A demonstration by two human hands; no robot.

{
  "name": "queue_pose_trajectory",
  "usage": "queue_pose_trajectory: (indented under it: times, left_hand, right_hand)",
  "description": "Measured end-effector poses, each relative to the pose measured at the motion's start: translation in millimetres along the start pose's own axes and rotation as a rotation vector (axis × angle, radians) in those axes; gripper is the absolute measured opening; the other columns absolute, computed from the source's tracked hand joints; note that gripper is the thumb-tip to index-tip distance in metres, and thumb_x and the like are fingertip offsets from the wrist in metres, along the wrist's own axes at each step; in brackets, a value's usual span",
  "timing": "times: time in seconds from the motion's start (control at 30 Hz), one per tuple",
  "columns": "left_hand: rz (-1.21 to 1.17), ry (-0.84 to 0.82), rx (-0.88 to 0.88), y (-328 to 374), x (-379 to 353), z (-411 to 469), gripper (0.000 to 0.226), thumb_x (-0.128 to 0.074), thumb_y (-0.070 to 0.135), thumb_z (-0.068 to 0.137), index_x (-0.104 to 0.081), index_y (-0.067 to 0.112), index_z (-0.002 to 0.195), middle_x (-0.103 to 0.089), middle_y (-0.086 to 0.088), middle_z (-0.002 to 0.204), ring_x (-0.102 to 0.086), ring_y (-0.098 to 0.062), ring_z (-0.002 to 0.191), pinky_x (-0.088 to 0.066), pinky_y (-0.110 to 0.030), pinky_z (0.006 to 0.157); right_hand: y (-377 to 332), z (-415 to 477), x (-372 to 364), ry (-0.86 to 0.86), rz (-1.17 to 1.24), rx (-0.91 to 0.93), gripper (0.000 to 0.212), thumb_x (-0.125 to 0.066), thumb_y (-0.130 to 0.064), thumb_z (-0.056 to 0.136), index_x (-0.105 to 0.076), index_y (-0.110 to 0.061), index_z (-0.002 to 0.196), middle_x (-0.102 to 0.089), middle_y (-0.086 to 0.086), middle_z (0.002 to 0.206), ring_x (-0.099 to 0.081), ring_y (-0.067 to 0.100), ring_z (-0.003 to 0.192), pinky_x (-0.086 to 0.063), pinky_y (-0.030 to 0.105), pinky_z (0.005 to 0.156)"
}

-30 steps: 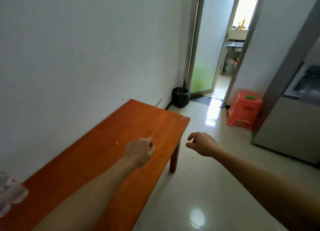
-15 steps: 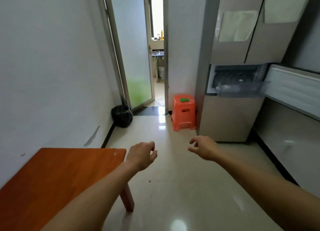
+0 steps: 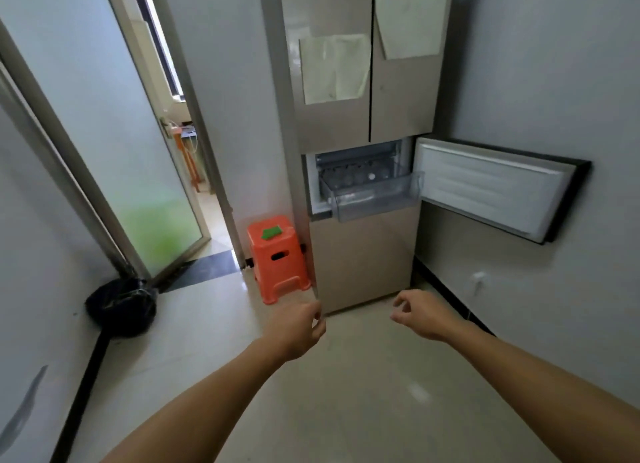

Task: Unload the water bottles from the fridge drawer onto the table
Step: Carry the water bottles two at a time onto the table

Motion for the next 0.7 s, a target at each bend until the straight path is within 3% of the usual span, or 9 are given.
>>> queue_pose_trajectory:
  times: [0.07, 0.17, 0.3, 0.7]
  left_hand:
    - [0.005, 0.011, -0.008, 6, -6, 51, 0.016, -0.05, 0.039, 0.091, -0.055, 0.024, 0.088, -0.063, 0.005, 0.09, -0.059, -0.012, 0.077, -0.054, -0.03, 0.073]
    - [-0.012, 0.026, 0.016, 12, -9, 125, 0.019, -0.048, 0.042, 0.09, -0.053, 0.025, 0.086, -0.064, 0.005, 0.087, -0.061, -0.014, 0.075, -0.056, -0.037, 0.073]
    - [-0.015, 0.041, 0.043, 20, -11, 207, 0.021, -0.047, 0.043, 0.09, -0.055, 0.023, 0.089, -0.067, 0.002, 0.088, -0.063, -0.018, 0.078, -0.055, -0.038, 0.075]
    - [-0.065, -0.002, 0.122, -51, -45, 409, 0.021, -0.045, 0.043, 0.088, -0.053, 0.023, 0.087, -0.066, 0.0, 0.085, -0.064, -0.02, 0.077, -0.055, -0.04, 0.072]
  right_hand:
    - [24, 42, 18, 0.013, -0.008, 0.0, 0.034, -0.065, -0.041, 0.088, -0.064, -0.021, 0.116, -0.068, -0.002, 0.11, -0.063, 0.015, 0.095, -0.048, 0.028, 0.078]
    - [58, 105, 47, 0.023, 0.003, -0.009, 0.034, -0.065, -0.044, 0.086, -0.064, -0.022, 0.113, -0.068, -0.002, 0.112, -0.063, 0.016, 0.098, -0.051, 0.031, 0.083]
    - [90, 181, 82, 0.019, 0.015, -0.011, 0.035, -0.065, -0.047, 0.085, -0.064, -0.025, 0.111, -0.067, -0.002, 0.108, -0.061, 0.014, 0.089, -0.051, 0.03, 0.078]
    - [92, 404, 115, -0.054, -0.007, 0.071, 0.038, -0.064, -0.043, 0.089, -0.059, -0.023, 0.121, -0.064, -0.002, 0.116, -0.059, 0.012, 0.099, -0.048, 0.025, 0.081]
Point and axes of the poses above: each hand's wrist, its own z-axis towards the middle knuckle, its own x-axis out of the back of the hand, y = z × x, the point moved 9 cm from there along z, towards the middle knuckle
